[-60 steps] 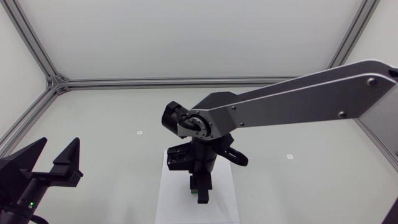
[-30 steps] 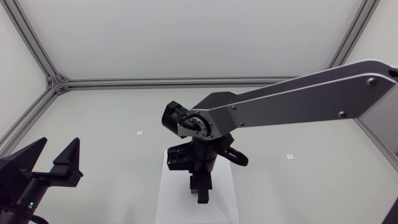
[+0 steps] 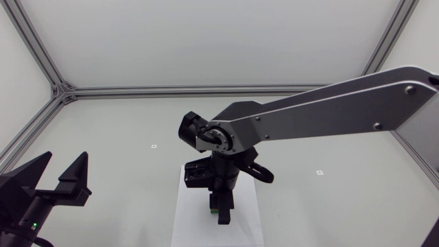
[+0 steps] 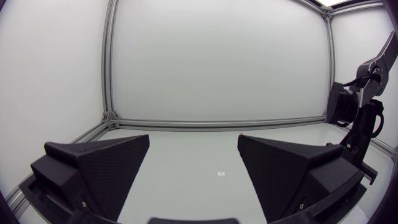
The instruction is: Pick up the orange 2x2 brick with the right arm and stack it on top of the green 2x2 brick in the center
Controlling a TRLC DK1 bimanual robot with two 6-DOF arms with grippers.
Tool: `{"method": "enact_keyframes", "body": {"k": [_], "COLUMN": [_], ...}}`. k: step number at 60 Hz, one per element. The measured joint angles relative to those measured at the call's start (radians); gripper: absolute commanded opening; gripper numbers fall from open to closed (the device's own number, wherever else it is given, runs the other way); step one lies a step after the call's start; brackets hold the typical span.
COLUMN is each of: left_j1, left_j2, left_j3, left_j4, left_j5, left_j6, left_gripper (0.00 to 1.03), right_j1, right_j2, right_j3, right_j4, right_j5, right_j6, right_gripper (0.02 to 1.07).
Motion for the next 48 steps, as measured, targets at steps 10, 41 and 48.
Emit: {"method": "enact_keyframes", "body": {"k": [10, 41, 48], "left_j1": [0.0, 0.0, 0.0], "left_j2": [0.0, 0.0, 0.0], "left_j3": [0.0, 0.0, 0.0], "left_j4": [0.0, 0.0, 0.0], "left_j5": [0.0, 0.0, 0.0], "left_j6": [0.0, 0.0, 0.0], "left_gripper": [0.99, 0.99, 0.99], "right_j1": [0.004, 0.004, 0.004], "right_j2": [-0.001, -0.004, -0.005], "right_j3": [0.0, -0.004, -0.005], "right_j4": [0.0, 0.007, 0.008], "right_j5": [0.001, 0.001, 0.001], "right_j6": [0.0, 0.003, 0.003], "right_gripper": [0.39, 0.46, 0.51]}}
